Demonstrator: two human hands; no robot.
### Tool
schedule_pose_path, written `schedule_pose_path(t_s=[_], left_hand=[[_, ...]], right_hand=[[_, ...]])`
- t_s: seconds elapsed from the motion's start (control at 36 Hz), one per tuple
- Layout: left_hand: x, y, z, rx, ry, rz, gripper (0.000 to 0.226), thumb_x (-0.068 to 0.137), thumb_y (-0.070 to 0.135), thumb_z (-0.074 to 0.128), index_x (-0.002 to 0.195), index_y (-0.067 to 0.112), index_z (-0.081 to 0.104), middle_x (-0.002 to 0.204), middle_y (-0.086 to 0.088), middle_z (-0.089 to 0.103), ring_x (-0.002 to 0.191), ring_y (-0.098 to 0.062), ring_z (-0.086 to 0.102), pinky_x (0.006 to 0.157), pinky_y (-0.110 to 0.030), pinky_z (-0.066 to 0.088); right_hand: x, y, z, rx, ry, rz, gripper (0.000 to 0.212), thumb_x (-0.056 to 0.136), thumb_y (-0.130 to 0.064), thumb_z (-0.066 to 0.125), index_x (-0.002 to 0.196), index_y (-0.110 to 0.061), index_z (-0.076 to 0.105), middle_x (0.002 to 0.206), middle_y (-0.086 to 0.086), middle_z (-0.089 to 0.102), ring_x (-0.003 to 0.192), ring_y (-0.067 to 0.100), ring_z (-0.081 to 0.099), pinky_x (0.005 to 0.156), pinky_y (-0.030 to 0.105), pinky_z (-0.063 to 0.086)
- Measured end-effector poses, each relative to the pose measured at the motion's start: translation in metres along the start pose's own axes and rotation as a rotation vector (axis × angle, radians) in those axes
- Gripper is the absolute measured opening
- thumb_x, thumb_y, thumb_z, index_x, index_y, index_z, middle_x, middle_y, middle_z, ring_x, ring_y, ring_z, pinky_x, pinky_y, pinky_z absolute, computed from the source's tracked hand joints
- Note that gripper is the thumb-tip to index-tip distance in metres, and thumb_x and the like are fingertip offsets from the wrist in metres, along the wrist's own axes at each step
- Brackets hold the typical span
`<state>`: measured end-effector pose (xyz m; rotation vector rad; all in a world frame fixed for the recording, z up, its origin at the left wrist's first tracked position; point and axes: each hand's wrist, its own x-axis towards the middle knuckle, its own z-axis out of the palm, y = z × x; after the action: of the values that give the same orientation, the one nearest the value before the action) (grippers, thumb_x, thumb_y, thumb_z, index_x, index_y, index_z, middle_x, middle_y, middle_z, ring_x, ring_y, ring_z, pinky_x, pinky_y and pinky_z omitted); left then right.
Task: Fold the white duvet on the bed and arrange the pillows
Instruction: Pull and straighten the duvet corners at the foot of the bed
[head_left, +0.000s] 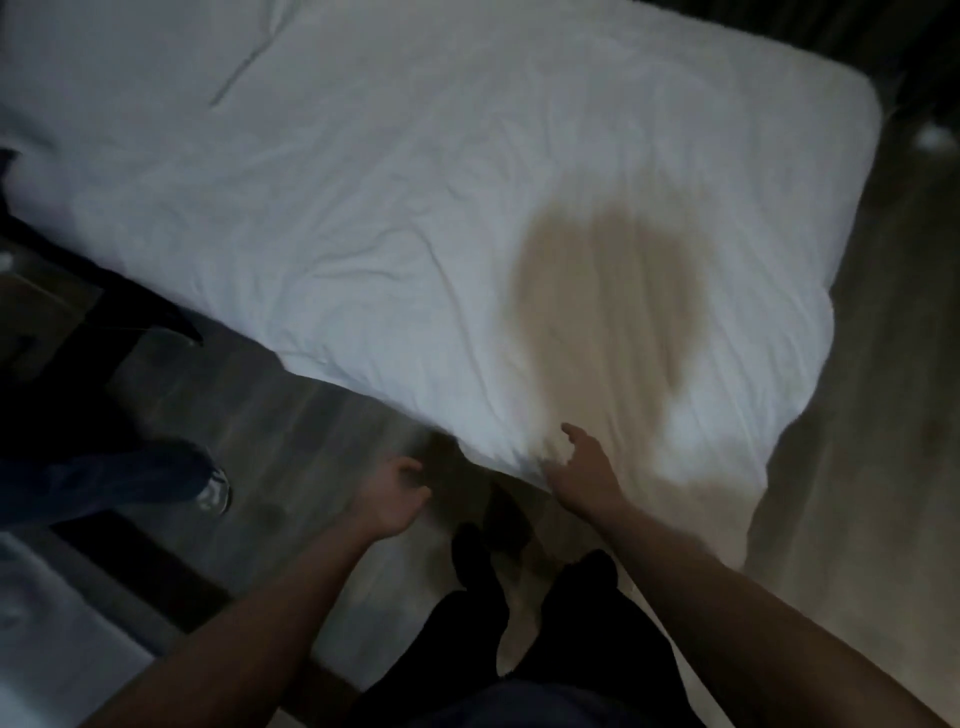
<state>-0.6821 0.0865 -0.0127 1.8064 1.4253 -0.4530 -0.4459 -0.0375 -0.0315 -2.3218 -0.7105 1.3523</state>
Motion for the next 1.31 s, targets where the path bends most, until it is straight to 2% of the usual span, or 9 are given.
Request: schedule_pose_path(t_s=[0.17, 0.44, 0.61, 0.75, 0.89, 1.0, 1.11, 1.22, 1.31], left_hand=[[0.018, -0.049, -0.082, -0.059, 0.183, -0.084, 0.043, 0.081, 0.025, 0.075, 0.121, 0.012, 0.065, 0.135, -0.012, 0.054, 0.125, -0.024, 0.051, 0.105, -0.028, 0.037], [0.068, -0.033, -0.172, -0.039, 0.279, -0.089, 0.057, 0.08, 0.038, 0.07, 0.132, 0.02, 0.056, 0.147, -0.003, 0.045, 0.137, -0.021, 0.04, 0.112, -0.03, 0.032], [0.089, -0.037, -0.221, 0.01, 0.303, -0.145, 0.062, 0.08, 0.046, 0.069, 0.137, 0.027, 0.051, 0.155, -0.002, 0.033, 0.143, -0.024, 0.032, 0.116, -0.036, 0.03], [0.111, -0.052, -0.259, 0.005, 0.314, -0.173, 0.062, 0.081, 0.045, 0.068, 0.137, 0.027, 0.051, 0.156, -0.002, 0.032, 0.145, -0.023, 0.028, 0.117, -0.036, 0.027], [0.147, -0.077, -0.302, -0.063, 0.321, -0.207, 0.06, 0.079, 0.042, 0.071, 0.133, 0.021, 0.056, 0.147, -0.006, 0.044, 0.139, -0.023, 0.037, 0.111, -0.03, 0.03], [0.176, -0.107, -0.344, -0.137, 0.292, -0.23, 0.059, 0.079, 0.034, 0.073, 0.132, 0.014, 0.057, 0.139, -0.009, 0.049, 0.126, -0.025, 0.05, 0.102, -0.028, 0.039], [0.211, -0.16, -0.388, -0.145, 0.261, -0.233, 0.066, 0.07, 0.046, 0.072, 0.127, 0.015, 0.06, 0.131, -0.011, 0.055, 0.121, -0.028, 0.054, 0.102, -0.034, 0.045], [0.239, -0.209, -0.438, -0.129, 0.263, -0.193, 0.046, 0.069, 0.042, 0.074, 0.102, 0.01, 0.073, 0.106, -0.011, 0.071, 0.1, -0.025, 0.066, 0.084, -0.034, 0.053], [0.245, -0.229, -0.477, -0.142, 0.299, -0.199, 0.041, 0.07, 0.038, 0.075, 0.097, 0.007, 0.076, 0.102, -0.015, 0.073, 0.096, -0.027, 0.068, 0.082, -0.034, 0.052]], right_hand=[[-0.001, -0.075, 0.02, -0.11, -0.017, -0.102, 0.072, 0.088, -0.03, 0.065, 0.151, -0.016, 0.033, 0.154, 0.009, 0.036, 0.138, 0.024, 0.04, 0.109, 0.029, 0.032], [0.053, -0.162, 0.009, -0.44, -0.128, -0.181, 0.071, 0.095, -0.04, 0.053, 0.156, -0.021, 0.02, 0.164, 0.007, 0.013, 0.148, 0.03, 0.02, 0.117, 0.038, 0.025], [0.086, -0.221, 0.012, -0.539, -0.182, -0.244, 0.073, 0.095, -0.044, 0.051, 0.156, -0.023, 0.017, 0.164, 0.008, 0.008, 0.15, 0.034, 0.012, 0.119, 0.045, 0.024], [0.105, -0.269, 0.017, -0.586, -0.207, -0.28, 0.074, 0.096, -0.046, 0.051, 0.157, -0.024, 0.016, 0.165, 0.007, 0.005, 0.15, 0.035, 0.009, 0.119, 0.047, 0.023], [0.126, -0.314, 0.031, -0.576, -0.225, -0.285, 0.073, 0.096, -0.045, 0.052, 0.156, -0.025, 0.017, 0.165, 0.005, 0.005, 0.15, 0.035, 0.008, 0.118, 0.051, 0.025], [0.145, -0.359, 0.057, -0.574, -0.203, -0.285, 0.072, 0.096, -0.046, 0.051, 0.156, -0.025, 0.017, 0.165, 0.005, 0.007, 0.15, 0.035, 0.009, 0.118, 0.049, 0.024], [0.161, -0.407, 0.091, -0.541, -0.18, -0.254, 0.073, 0.095, -0.047, 0.052, 0.156, -0.025, 0.019, 0.165, 0.006, 0.01, 0.15, 0.033, 0.012, 0.118, 0.046, 0.025], [0.17, -0.452, 0.128, -0.502, -0.174, -0.222, 0.073, 0.095, -0.045, 0.054, 0.156, -0.023, 0.02, 0.164, 0.007, 0.012, 0.15, 0.033, 0.015, 0.119, 0.043, 0.026], [0.174, -0.48, 0.151, -0.479, -0.153, -0.223, 0.073, 0.095, -0.043, 0.054, 0.156, -0.021, 0.022, 0.164, 0.01, 0.013, 0.149, 0.03, 0.018, 0.119, 0.038, 0.023]])
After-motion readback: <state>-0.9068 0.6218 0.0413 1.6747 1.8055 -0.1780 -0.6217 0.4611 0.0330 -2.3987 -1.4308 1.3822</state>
